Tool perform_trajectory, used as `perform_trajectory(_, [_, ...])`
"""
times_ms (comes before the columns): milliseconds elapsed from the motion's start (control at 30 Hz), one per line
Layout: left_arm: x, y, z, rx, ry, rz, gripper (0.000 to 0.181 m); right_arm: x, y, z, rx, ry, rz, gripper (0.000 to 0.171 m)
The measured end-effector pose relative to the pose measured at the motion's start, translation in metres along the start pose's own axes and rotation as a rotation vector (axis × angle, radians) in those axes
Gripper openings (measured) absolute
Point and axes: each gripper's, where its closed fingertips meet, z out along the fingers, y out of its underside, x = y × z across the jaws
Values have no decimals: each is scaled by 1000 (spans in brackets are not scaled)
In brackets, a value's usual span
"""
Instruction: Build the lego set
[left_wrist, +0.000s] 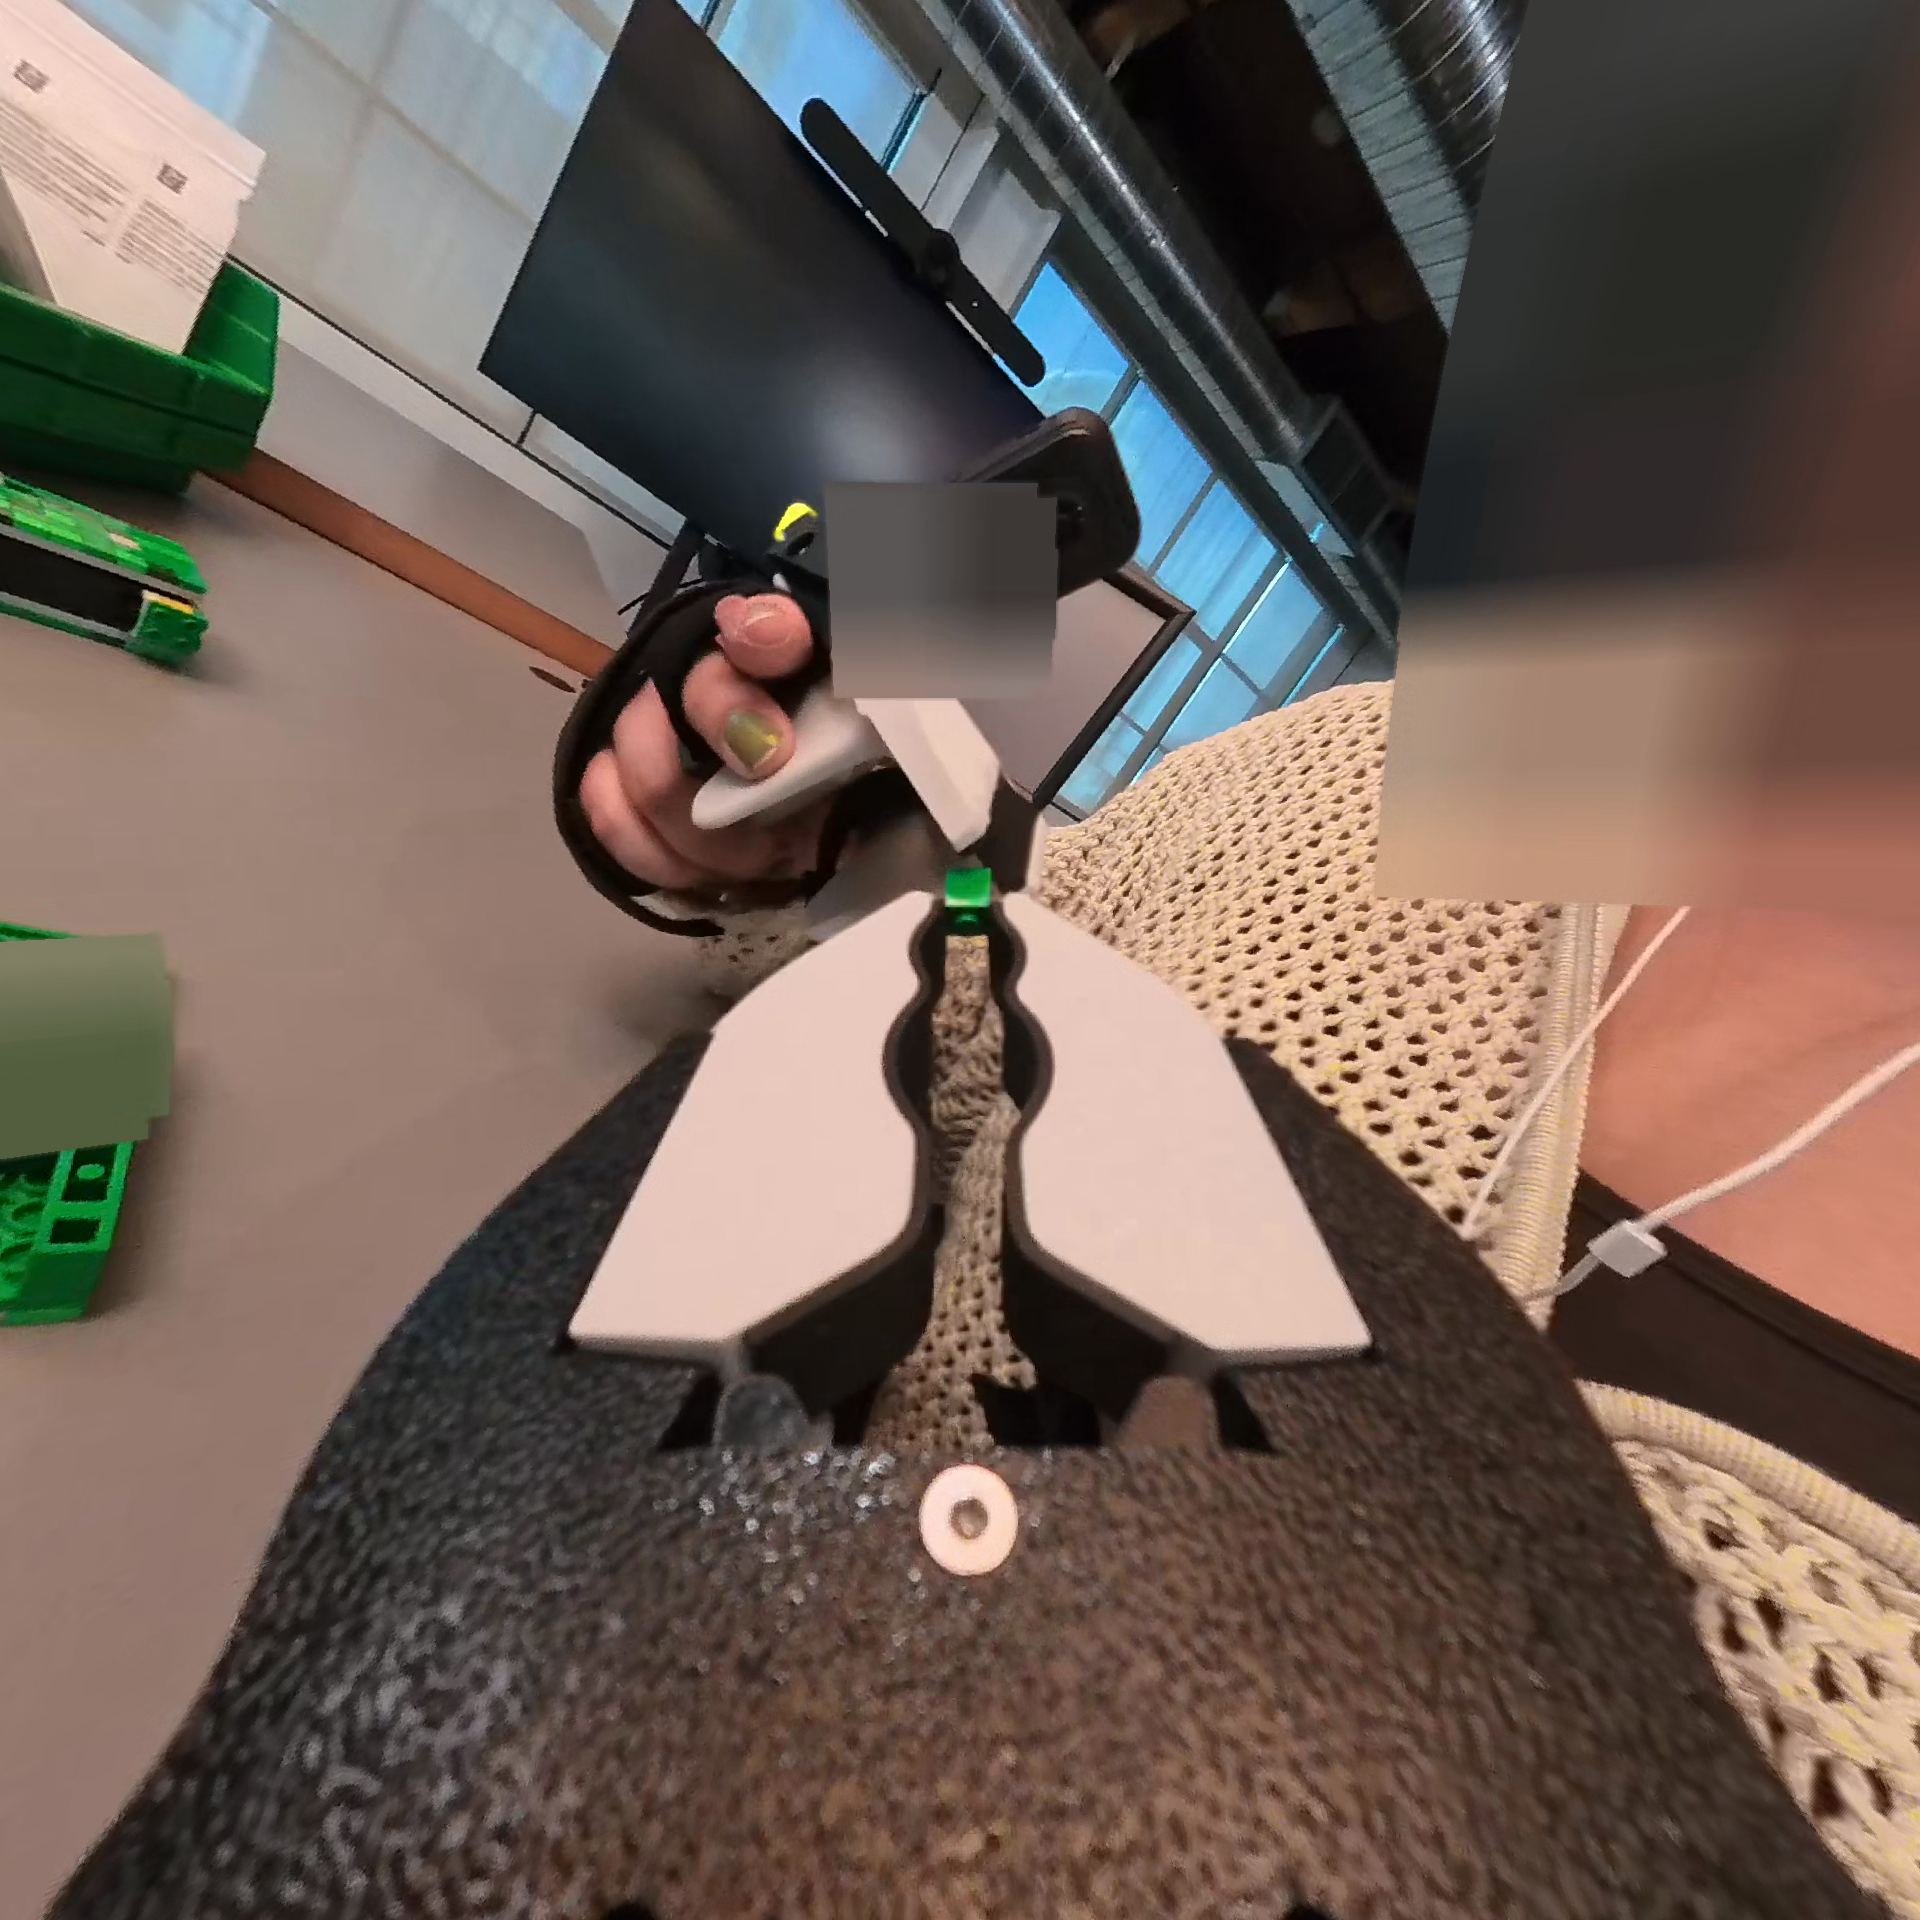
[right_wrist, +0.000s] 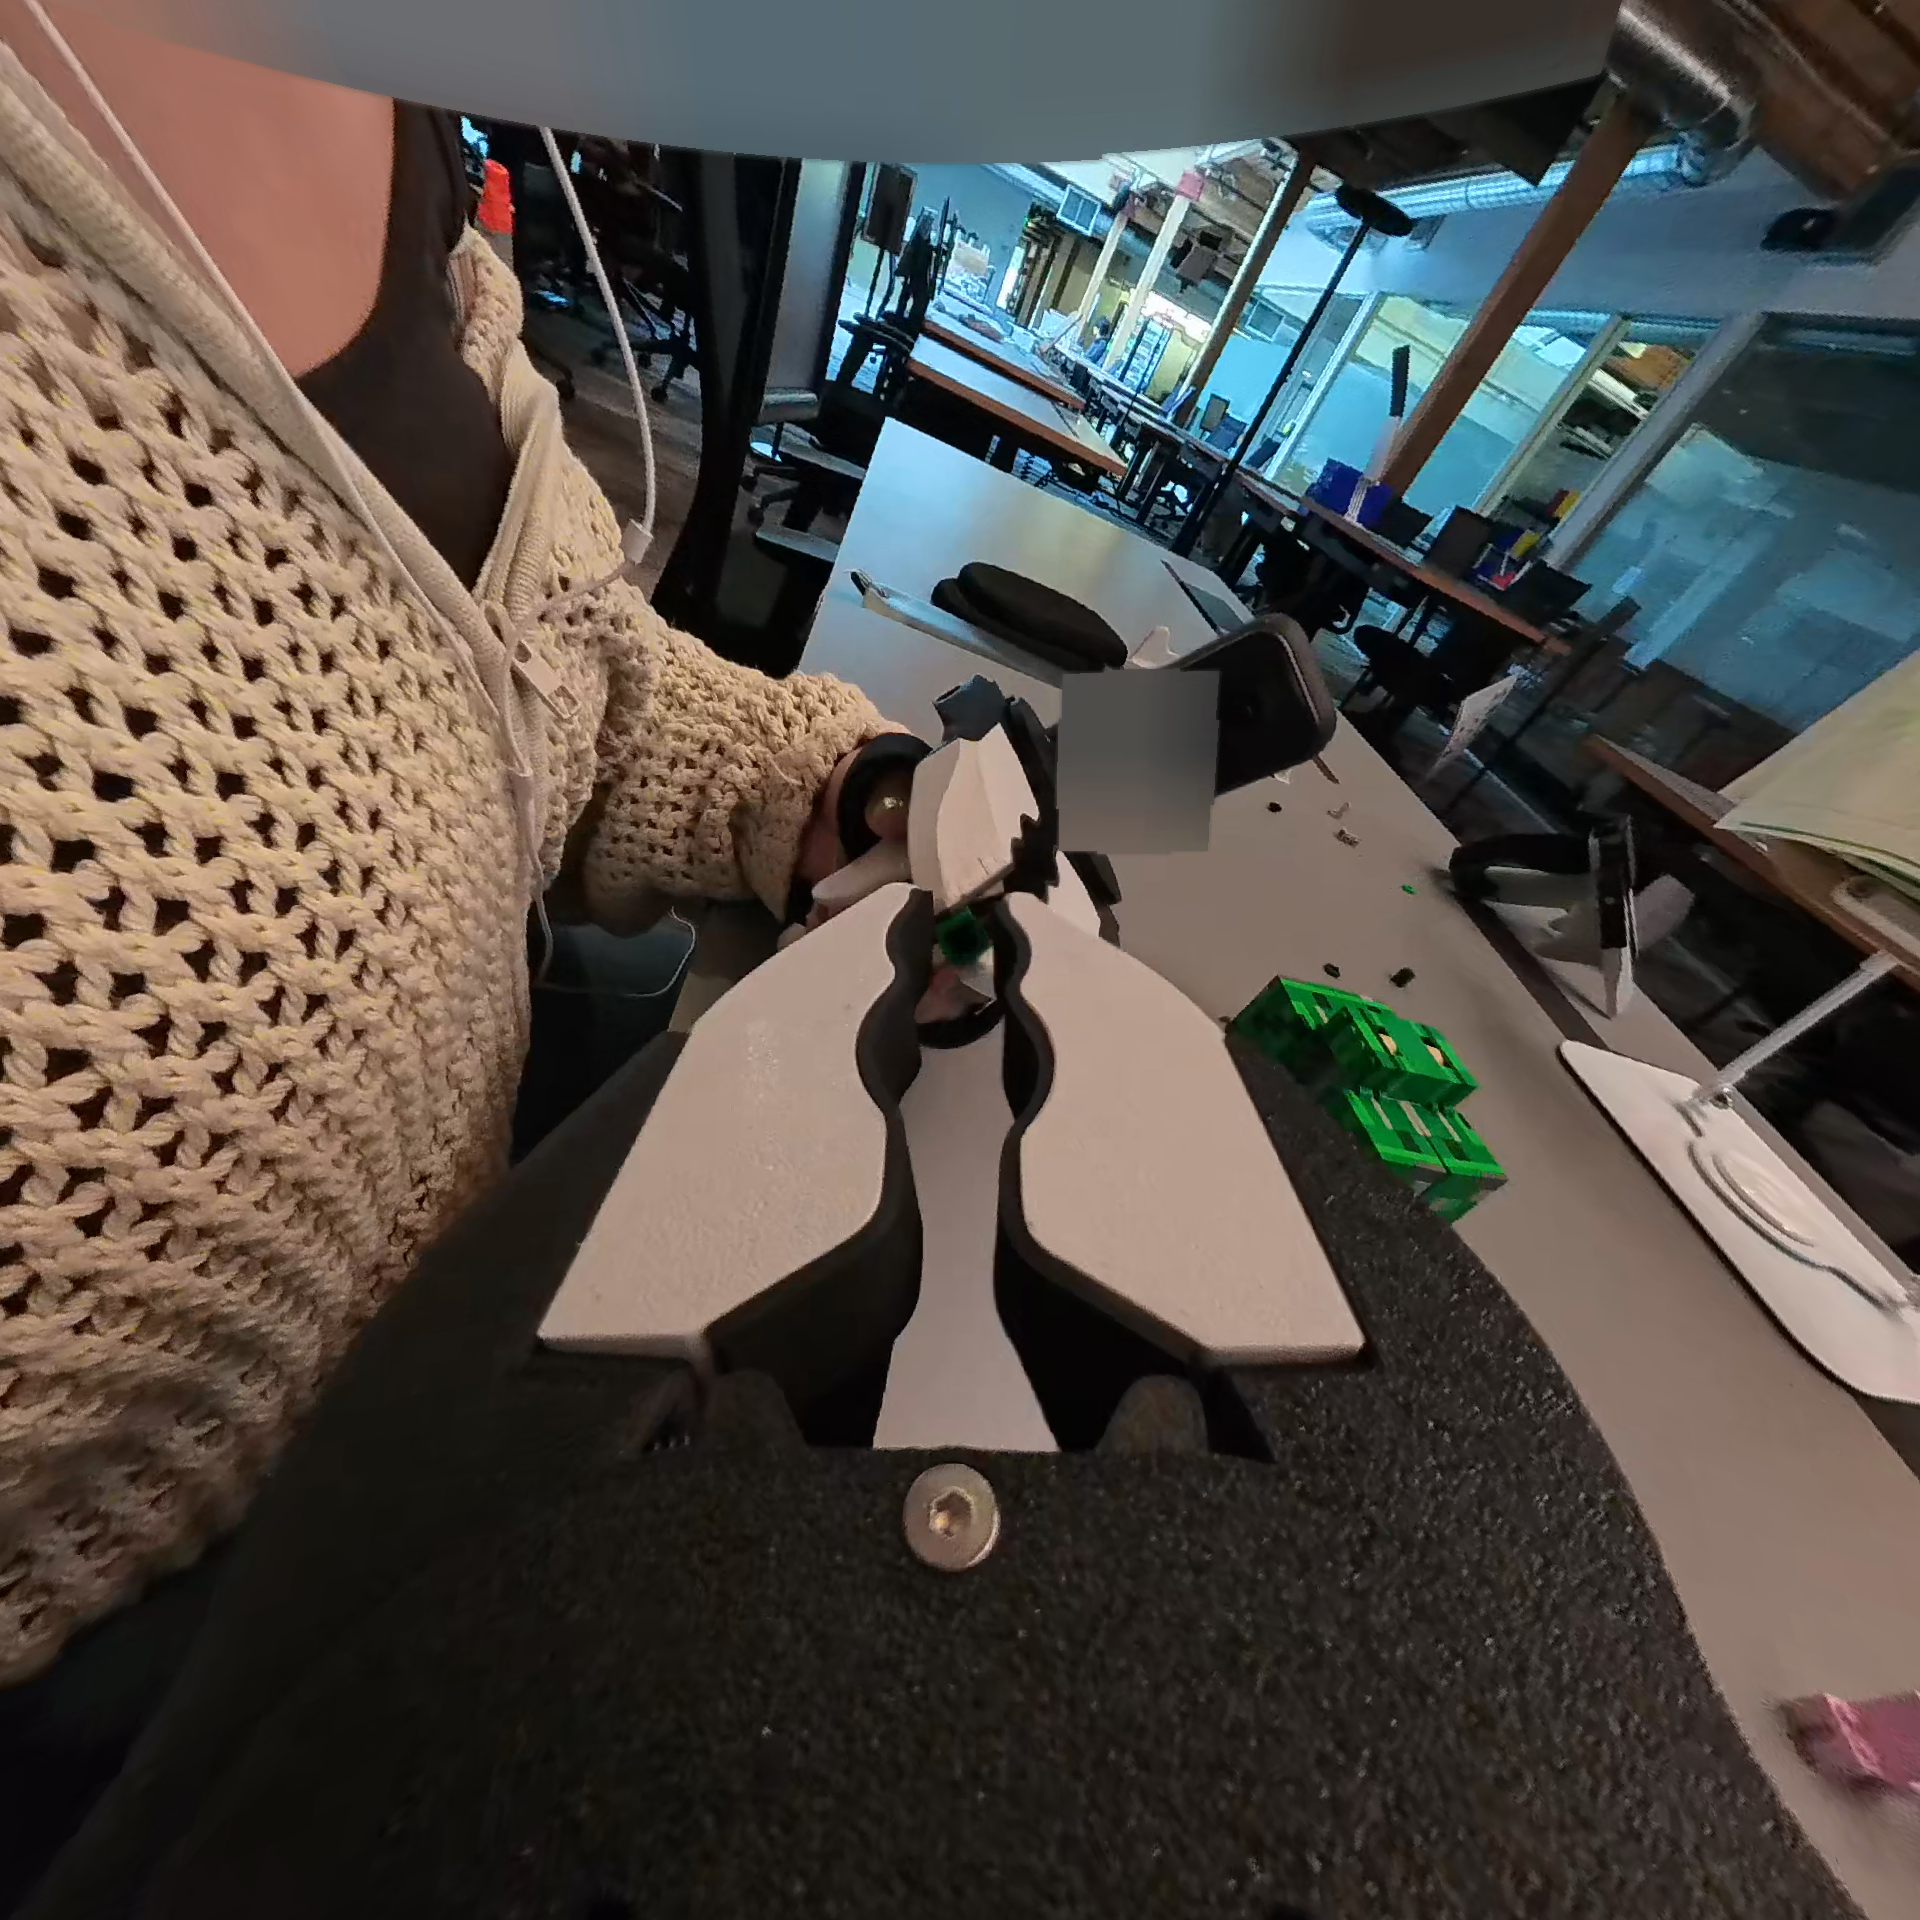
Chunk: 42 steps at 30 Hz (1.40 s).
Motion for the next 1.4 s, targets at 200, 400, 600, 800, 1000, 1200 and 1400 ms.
perform_trajectory(200, [8,-1,1,12,70,-41,7,-5,1,3,-8,-24,-34,16])
perform_trajectory(400, [13,2,4,-6,117,-103,7,-8,-2,3,-5,-48,-54,8])
perform_trajectory(600, [-4,6,5,-48,-6,-61,31,-1,5,-7,-26,-23,-32,8])
perform_trajectory(800, [-61,-2,-11,-225,-515,288,36,46,77,-49,-324,46,129,8])
perform_trajectory(1000, [-129,3,-23,-609,-850,586,51,65,134,-62,-458,-72,289,8])
perform_trajectory(1200, [-164,18,-24,-857,-911,621,50,59,150,-57,-549,-171,311,8])
perform_trajectory(1400, [-176,24,-21,-900,-904,548,41,61,156,-58,-643,-173,322,8])
